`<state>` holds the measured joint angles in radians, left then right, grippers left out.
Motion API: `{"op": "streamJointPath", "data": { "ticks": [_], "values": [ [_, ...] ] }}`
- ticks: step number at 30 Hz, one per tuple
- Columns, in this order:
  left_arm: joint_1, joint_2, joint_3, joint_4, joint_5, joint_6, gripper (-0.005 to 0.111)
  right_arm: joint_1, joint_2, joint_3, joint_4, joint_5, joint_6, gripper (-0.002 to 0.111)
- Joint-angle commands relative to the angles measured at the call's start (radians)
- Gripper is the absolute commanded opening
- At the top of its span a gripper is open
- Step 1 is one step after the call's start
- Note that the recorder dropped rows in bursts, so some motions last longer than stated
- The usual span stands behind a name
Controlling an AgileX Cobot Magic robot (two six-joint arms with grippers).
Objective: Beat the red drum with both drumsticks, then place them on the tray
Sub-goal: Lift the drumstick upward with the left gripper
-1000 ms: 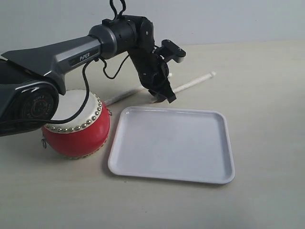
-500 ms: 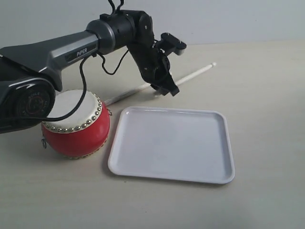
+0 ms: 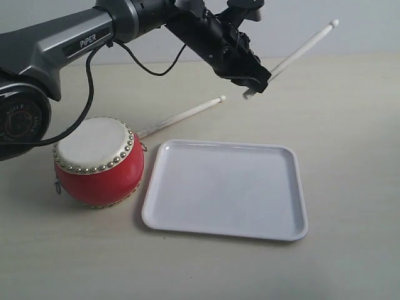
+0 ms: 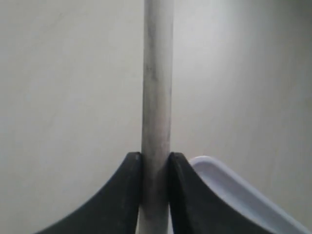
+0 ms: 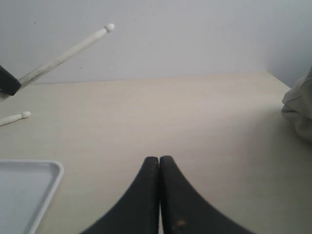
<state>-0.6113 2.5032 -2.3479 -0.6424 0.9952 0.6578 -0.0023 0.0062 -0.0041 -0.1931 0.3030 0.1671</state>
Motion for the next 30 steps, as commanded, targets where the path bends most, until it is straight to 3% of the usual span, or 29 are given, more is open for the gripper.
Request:
{"op": "streamJointPath", "data": {
  "ticks": [1,7,10,16,19,26,30],
  "values": [
    [0.001,-0.021,0.019,-0.117,-0.002,0.058,0.000,-0.006,-0.006,0.004,-0.076,0.001,-0.052,0.000],
    [-0.001,-0.090,0.171,-0.125,-0.084,0.099,0.000,-0.006,-0.006,0.004,-0.222,-0.001,-0.054,0.000],
    [-0.011,-0.168,0.309,-0.127,-0.168,0.144,0.000,-0.006,-0.006,0.004,-0.295,-0.026,-0.054,0.000],
    [-0.011,-0.348,0.609,-0.231,-0.397,0.273,0.000,-0.006,-0.006,0.004,-0.263,-0.067,-0.023,0.000],
    [-0.011,-0.420,0.745,-0.418,-0.471,0.464,0.000,-0.006,-0.006,0.004,-0.253,-0.065,-0.023,0.000],
    [-0.011,-0.558,1.053,-1.102,-0.497,1.131,0.000,-0.006,-0.006,0.004,-0.255,-0.067,-0.023,0.000],
    [-0.011,-0.604,1.148,-1.102,-0.417,1.232,0.000,-0.006,-0.006,0.004,-0.235,-0.104,-0.023,0.000]
  ]
}}
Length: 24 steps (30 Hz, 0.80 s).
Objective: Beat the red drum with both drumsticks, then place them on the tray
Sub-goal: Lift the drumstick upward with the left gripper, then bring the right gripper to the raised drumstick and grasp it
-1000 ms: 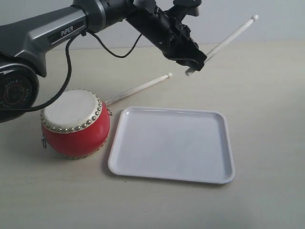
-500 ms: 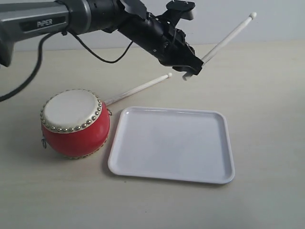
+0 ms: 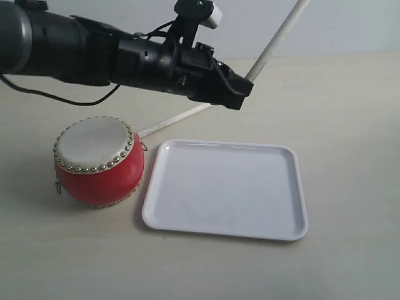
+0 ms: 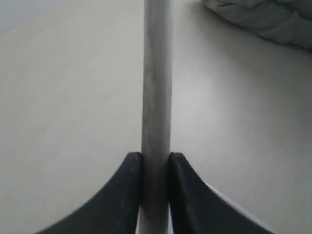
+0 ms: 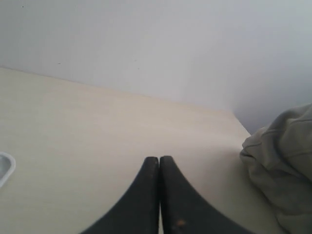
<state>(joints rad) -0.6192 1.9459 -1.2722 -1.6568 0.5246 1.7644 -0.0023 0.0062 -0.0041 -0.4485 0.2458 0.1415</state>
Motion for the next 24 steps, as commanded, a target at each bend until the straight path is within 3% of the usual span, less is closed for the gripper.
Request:
{"op": "streamJointPath", "data": {
  "ticks": [1,8,11,14,16,18,24],
  "values": [
    [-0.003,-0.054,0.085,-0.088,0.080,0.137,0.000,-0.006,-0.006,0.004,0.062,-0.067,0.020,0.000],
    [-0.003,-0.093,0.108,-0.088,0.185,0.148,0.000,-0.006,-0.006,0.004,0.430,-0.207,0.126,0.000],
    [0.005,-0.127,0.121,-0.088,0.115,0.157,0.000,-0.006,-0.006,0.004,0.612,-0.223,0.195,0.000],
    [0.029,-0.171,0.121,-0.088,-0.069,0.143,0.000,-0.006,-0.006,0.004,0.715,-0.259,0.209,0.000],
    [0.052,-0.201,0.123,-0.088,-0.159,0.105,0.000,-0.003,-0.006,0.004,0.720,-0.327,0.209,0.000],
    [0.079,-0.229,0.130,-0.088,-0.152,0.072,0.000,0.009,-0.006,0.004,0.699,-0.390,0.212,0.000],
    [0.122,-0.253,0.141,-0.088,0.124,0.007,0.000,0.118,0.147,-0.124,0.473,-0.408,0.316,0.000]
  ]
}}
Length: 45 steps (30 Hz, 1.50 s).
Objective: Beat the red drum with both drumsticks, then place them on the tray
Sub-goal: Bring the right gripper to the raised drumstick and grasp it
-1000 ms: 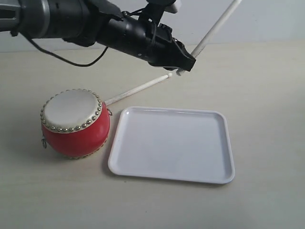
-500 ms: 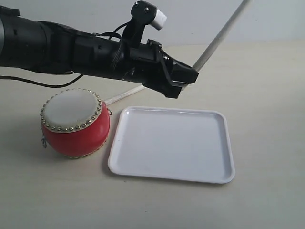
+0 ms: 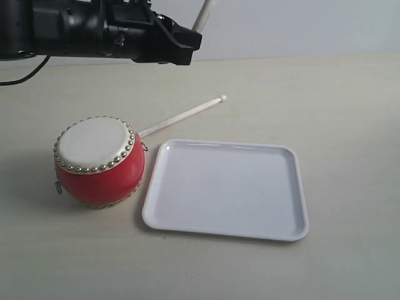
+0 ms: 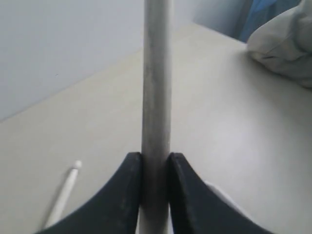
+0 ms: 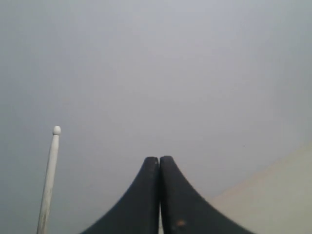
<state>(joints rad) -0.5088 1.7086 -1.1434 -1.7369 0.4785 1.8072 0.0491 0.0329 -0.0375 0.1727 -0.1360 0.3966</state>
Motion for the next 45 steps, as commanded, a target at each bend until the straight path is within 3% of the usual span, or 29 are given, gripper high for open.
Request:
{"op": "streamJointPath", "data": {
  "ticks": [1,8,14,17,18,20,22,23,28,29,33,39,45],
  "values": [
    [0.011,-0.016,0.017,-0.008,0.198,-0.038,0.000,0.086,0.183,-0.121,-0.185,-0.026,0.066,0.000],
    [0.011,-0.016,0.055,-0.008,0.342,-0.038,0.000,0.222,0.693,-0.316,-0.414,-0.084,0.106,0.000],
    [0.011,-0.020,0.058,-0.008,0.377,-0.038,0.000,0.236,1.056,-0.435,-0.816,-0.220,0.381,0.000],
    [0.020,-0.020,0.058,-0.008,0.377,-0.033,0.000,0.174,1.189,-0.509,-1.240,-0.414,0.718,0.000],
    [0.022,-0.020,0.058,-0.008,0.380,-0.028,0.000,0.113,1.246,-0.546,-1.386,-0.587,0.822,0.000],
    [0.022,-0.020,0.058,-0.008,0.380,-0.017,0.000,0.024,1.317,-0.591,-1.472,-0.829,0.837,0.000],
    [0.022,-0.020,0.058,-0.008,0.380,-0.009,0.000,-0.040,1.386,-0.612,-1.518,-1.069,0.777,0.005],
    [0.022,-0.020,0.058,-0.008,0.380,-0.009,0.000,-0.052,1.411,-0.618,-1.518,-1.085,0.763,0.009],
    [0.022,-0.020,0.058,-0.008,0.384,-0.009,0.000,-0.060,1.516,-0.645,-1.424,-1.085,0.756,0.063],
    [0.022,-0.020,0.058,-0.008,0.384,-0.009,0.000,-0.060,1.516,-0.645,-1.408,-1.085,0.756,0.067],
    [0.021,-0.020,0.058,-0.008,0.384,-0.013,0.000,-0.047,1.492,-0.645,-1.364,-1.085,0.742,0.067],
    [0.016,-0.020,0.058,-0.008,0.440,-0.036,0.000,0.052,1.484,-0.645,-1.254,-1.085,0.705,0.067],
    [0.012,-0.020,0.058,-0.008,0.495,-0.063,0.000,0.067,1.482,-0.652,-1.219,-1.085,0.689,0.067]
  ]
}}
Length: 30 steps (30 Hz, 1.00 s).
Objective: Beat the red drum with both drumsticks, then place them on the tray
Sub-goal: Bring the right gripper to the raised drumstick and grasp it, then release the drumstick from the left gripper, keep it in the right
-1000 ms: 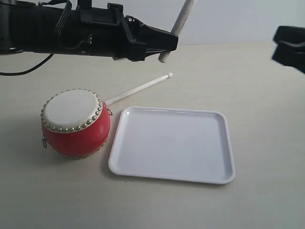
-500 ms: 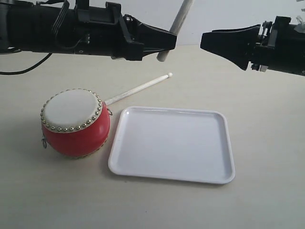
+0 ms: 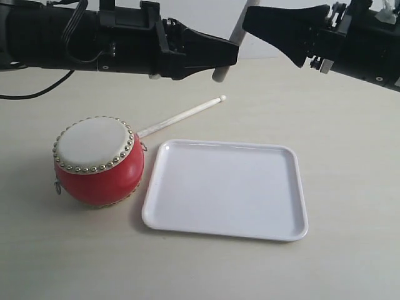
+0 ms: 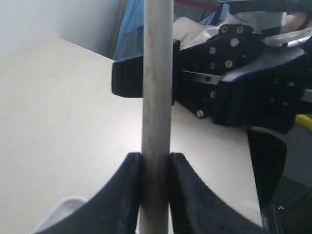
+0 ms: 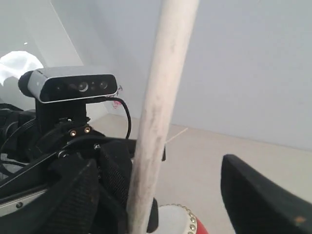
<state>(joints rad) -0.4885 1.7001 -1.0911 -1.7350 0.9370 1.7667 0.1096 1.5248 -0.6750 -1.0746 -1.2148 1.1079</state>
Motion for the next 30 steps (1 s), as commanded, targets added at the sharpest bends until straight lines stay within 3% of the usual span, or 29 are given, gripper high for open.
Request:
{"op": "streamJointPath", "data": {
  "ticks": [1,8,14,16,24,30],
  "values": [
    [-0.011,-0.012,0.006,-0.009,0.036,-0.022,0.000,0.006,-0.010,-0.017,0.028,-0.006,-0.023,0.067],
    [-0.059,-0.012,0.006,-0.009,0.053,-0.026,0.000,0.006,-0.010,-0.022,0.022,-0.006,-0.005,0.062],
    [-0.063,-0.012,0.006,-0.009,0.043,-0.026,0.000,0.006,-0.010,-0.022,-0.028,-0.006,0.052,0.060],
    [-0.063,-0.012,0.006,-0.009,0.032,-0.026,0.000,0.006,-0.010,-0.022,-0.023,-0.006,0.085,0.056],
    [-0.063,-0.012,0.006,-0.009,0.001,-0.026,0.000,0.006,-0.012,-0.022,-0.016,-0.006,0.117,0.016],
    [-0.063,0.010,0.006,-0.009,0.000,-0.046,0.000,0.006,-0.012,-0.022,0.009,-0.006,0.153,0.012]
  ]
}}
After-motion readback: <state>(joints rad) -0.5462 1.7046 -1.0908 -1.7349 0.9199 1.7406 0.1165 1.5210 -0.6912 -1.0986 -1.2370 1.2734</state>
